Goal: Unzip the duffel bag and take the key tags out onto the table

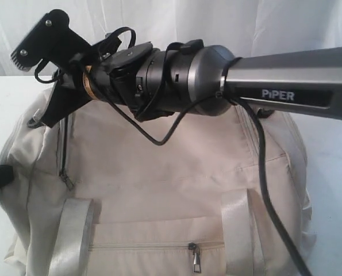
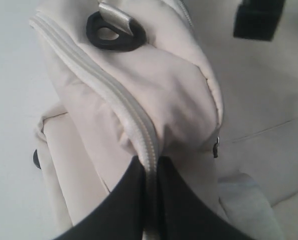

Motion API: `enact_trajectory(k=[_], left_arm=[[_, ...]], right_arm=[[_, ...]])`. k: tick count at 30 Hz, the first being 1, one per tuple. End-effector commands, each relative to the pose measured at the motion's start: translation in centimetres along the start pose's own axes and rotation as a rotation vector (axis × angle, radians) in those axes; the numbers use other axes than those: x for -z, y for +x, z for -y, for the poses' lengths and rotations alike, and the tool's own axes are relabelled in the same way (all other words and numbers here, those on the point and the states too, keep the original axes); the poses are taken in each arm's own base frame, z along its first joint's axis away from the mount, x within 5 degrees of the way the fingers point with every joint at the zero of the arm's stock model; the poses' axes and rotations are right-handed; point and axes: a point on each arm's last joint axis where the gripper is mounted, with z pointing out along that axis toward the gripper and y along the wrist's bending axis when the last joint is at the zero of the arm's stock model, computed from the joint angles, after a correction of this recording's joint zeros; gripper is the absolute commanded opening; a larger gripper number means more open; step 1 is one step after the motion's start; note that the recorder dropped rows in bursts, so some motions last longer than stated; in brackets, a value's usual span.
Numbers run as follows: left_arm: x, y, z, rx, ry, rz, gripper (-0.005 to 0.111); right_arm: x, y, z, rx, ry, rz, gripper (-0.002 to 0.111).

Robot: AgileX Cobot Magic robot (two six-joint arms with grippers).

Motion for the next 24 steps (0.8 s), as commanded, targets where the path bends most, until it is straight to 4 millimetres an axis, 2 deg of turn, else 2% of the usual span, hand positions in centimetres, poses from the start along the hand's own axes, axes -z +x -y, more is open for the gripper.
enact_trajectory(k=[1,4,12,18,24], left_arm=[[0.0,0.2,0.1,-0.009,0.012,-0.012,0.005],[0.0,0.2,0.1,-0.009,0.012,-0.012,0.005],[0.0,0.2,0.1,-0.009,0.014,-0.012,0.005],[0.0,0.2,0.1,-0.007,0.013,-0.012,0.005],[0.0,0.2,0.0,-0.007,0.005,-0.012,0.005]], right_arm=[[-1.4,-0.2,3.0,-0.007,0.096,0.017,0.000],[-2.8,0.3,5.4,-0.029,0.151,0.028,0.000],[-4.6,2.0,8.7,-0.050,0.207,0.029,0.000],[-4.5,3.3,10.9,-0.064,0.300,-0.007,0.000],[-3.3,2.2,11.9,-0.142,0.324,0.019,0.000]])
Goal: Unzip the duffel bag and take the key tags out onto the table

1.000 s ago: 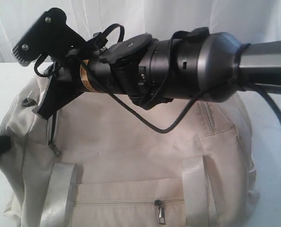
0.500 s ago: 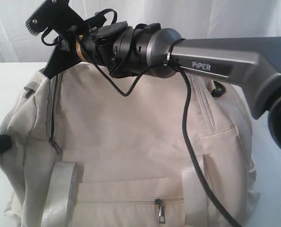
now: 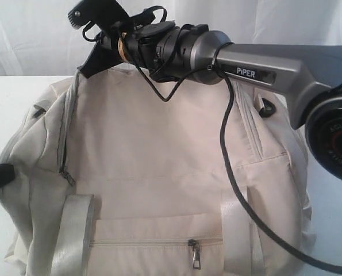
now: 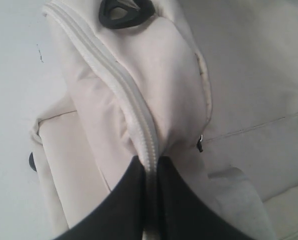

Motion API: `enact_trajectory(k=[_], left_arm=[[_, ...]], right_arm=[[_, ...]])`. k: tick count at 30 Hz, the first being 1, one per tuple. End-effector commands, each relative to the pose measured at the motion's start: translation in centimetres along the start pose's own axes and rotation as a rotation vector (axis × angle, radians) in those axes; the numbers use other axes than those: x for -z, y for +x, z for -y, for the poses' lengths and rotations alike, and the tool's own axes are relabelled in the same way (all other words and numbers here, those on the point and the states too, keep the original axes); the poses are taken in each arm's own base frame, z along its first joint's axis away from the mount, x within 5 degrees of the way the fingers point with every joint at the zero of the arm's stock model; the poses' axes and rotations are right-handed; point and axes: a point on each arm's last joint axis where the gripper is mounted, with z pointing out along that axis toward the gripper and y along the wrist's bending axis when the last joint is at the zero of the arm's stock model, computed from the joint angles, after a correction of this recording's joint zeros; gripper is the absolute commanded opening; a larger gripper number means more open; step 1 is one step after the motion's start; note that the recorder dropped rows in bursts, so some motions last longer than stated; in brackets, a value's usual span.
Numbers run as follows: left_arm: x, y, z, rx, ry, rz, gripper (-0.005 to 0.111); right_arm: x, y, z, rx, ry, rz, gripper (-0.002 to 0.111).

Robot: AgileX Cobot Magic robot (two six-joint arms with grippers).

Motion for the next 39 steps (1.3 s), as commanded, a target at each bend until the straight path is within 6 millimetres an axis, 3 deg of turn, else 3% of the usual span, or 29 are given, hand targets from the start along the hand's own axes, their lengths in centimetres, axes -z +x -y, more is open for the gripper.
enact_trajectory(k=[1,6,10,19,30,39], left_arm=[[0.0,0.2,-0.1,-0.013,-0.006,-0.015,0.005],[0.0,0.2,-0.1,-0.013,-0.008,-0.015,0.005],[0.0,0.2,-0.1,-0.013,-0.008,-0.015,0.005],[0.0,0.2,-0.1,-0.013,-0.008,-0.015,0.005],[0.0,0.2,0.0,-0.011,-0.005,-0.015,0.005],[0.1,-0.2,0.1,-0.019,0.008,-0.005,0.005]], right_arm=[[1.3,-1.5,3.1,-0.071,0.130,0.013,0.000],[3.2,-2.9,3.8,-0.076,0.136,0.029,0.000],[5.1,-2.7,3.8,-0.056,0.122,0.002,0.000],[7.9,1.1,4.8,-0.077,0.174,-0.141,0.000],[9.7,5.8,9.5,-0.065,0.333,-0.312,0.000],[9.9,6.9,11.2,-0.081,0.313,-0.311,0.000]])
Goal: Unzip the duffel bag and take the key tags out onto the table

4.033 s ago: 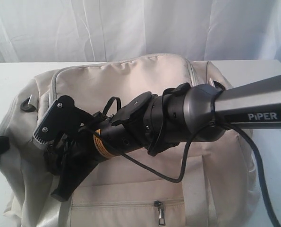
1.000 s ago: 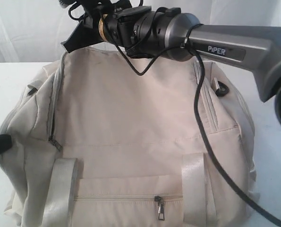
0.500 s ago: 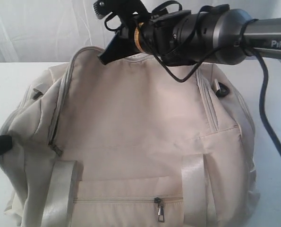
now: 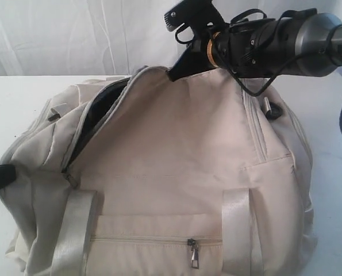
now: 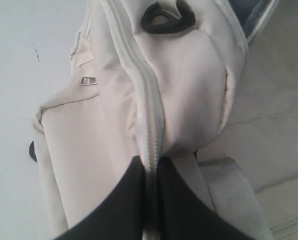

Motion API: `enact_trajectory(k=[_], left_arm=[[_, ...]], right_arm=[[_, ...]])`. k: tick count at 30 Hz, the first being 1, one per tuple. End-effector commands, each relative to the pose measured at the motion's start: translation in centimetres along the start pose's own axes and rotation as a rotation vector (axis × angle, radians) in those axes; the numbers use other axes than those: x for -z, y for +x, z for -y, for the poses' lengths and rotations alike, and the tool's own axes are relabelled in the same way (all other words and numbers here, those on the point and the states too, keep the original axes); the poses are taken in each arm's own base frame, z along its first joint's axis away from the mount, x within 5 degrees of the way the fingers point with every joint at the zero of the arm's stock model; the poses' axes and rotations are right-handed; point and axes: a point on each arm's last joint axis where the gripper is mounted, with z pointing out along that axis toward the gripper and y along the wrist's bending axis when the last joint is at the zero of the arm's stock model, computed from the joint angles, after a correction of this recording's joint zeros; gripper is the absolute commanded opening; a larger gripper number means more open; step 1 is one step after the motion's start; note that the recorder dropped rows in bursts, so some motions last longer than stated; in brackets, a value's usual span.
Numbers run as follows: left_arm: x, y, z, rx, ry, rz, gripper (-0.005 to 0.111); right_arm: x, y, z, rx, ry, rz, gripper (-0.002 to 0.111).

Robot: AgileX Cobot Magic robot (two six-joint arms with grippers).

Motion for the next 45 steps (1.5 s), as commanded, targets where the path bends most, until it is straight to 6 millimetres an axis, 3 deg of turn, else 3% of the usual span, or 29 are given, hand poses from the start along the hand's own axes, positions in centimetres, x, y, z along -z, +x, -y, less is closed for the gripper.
enact_trajectory(k=[1,6,14,18,25,33,38,42,45], left_arm=[[0.1,-0.5,0.3,-0.025,0.025,0.005,0.005],[0.6,-3.4,1.4,-0.168,0.118,0.075,0.008],[1.9,-8.6,2.0,-0.272,0.082,0.212,0.043],[2.3,-9.8,1.8,-0.284,0.029,0.247,0.057],[0.7,-9.8,0.6,-0.342,0.010,0.218,0.057],[-2.6,-10.7,-1.5,-0.286,0.050,0.224,0.057],[-5.5,-12.6,-2.5,-0.229,0.118,0.226,0.056],[-9.6,-14.7,-2.7,-0.273,0.173,0.180,0.056],[-13.1,-15.7,-2.7,-0.409,0.217,0.067,0.056]], right_arm=[[0.3,0.2,2.4,-0.008,0.074,-0.013,0.000],[0.4,-0.4,1.0,0.005,-0.076,0.055,0.000],[0.4,-0.5,0.8,0.005,-0.099,0.066,0.000],[0.4,-0.6,0.5,0.003,-0.128,0.079,0.000],[0.5,-0.8,0.2,-0.003,-0.167,0.098,0.000],[0.8,-1.1,0.1,-0.003,-0.186,0.113,0.000],[0.9,-1.2,0.2,-0.003,-0.184,0.117,0.000],[1.2,-1.5,0.3,-0.005,-0.181,0.125,0.000],[1.2,-1.5,0.3,-0.017,-0.186,0.126,0.000]])
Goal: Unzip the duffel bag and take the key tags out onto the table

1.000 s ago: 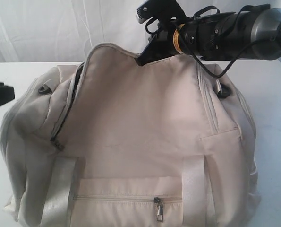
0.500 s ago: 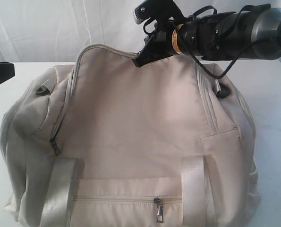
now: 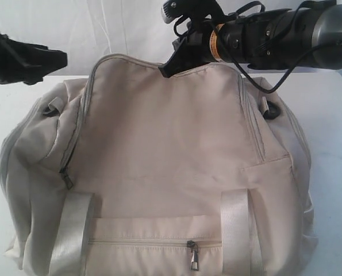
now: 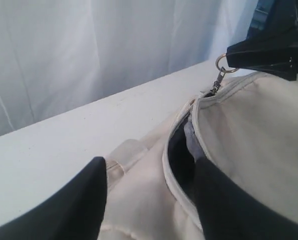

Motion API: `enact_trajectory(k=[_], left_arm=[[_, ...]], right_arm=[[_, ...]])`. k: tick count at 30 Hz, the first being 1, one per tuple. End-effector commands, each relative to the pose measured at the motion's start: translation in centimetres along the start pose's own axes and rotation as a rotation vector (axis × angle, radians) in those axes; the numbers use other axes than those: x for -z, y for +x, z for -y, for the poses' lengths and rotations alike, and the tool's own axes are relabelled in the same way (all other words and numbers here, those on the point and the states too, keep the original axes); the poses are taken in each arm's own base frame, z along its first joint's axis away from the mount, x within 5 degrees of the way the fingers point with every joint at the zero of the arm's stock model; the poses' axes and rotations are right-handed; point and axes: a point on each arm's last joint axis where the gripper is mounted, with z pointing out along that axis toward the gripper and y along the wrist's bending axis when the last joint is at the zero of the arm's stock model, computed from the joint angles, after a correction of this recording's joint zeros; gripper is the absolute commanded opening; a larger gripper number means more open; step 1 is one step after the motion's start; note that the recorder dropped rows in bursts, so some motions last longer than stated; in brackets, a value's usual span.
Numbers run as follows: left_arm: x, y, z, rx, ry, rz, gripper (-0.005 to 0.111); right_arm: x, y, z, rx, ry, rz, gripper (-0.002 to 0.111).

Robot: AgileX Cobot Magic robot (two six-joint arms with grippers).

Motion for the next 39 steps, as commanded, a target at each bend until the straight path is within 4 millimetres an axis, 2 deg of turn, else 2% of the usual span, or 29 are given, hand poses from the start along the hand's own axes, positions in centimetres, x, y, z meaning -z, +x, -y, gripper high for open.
enact_trajectory(k=[1,5,9,14,18,27,29,34,39], left_arm=[[-3.1,-0.7,-0.8,-0.143,0.063,-0.119,0.056],[-3.2,-1.1,-1.7,-0.127,0.033,-0.111,0.057],[-2.6,-0.9,-2.9,0.136,-0.022,-0.113,0.057],[-1.4,-0.6,-4.6,0.270,-0.057,-0.101,0.057],[-2.3,0.1,-3.7,0.319,0.067,-0.126,0.057],[-4.2,3.1,-4.6,0.411,0.101,-0.200,0.055],[-4.4,3.5,-4.6,0.432,0.120,-0.210,0.049],[-4.5,3.7,-4.3,0.435,0.172,-0.215,0.017],[-4.5,3.7,-4.2,0.403,0.186,-0.211,0.000]], right_arm=[[0.5,-0.4,0.6,-0.014,0.017,0.010,0.000],[0.5,-0.4,0.4,-0.016,0.001,0.018,0.000],[0.5,-0.4,0.4,-0.016,-0.003,0.020,0.000],[0.5,-0.4,0.4,-0.016,-0.005,0.020,0.000],[0.5,-0.4,0.4,-0.016,-0.005,0.020,0.000],[0.5,-0.5,0.3,-0.042,-0.010,0.022,0.000],[0.5,-0.5,0.3,-0.042,-0.010,0.022,0.000],[0.5,-0.5,0.3,-0.042,-0.010,0.022,0.000],[0.5,-0.5,0.3,-0.042,-0.010,0.022,0.000]])
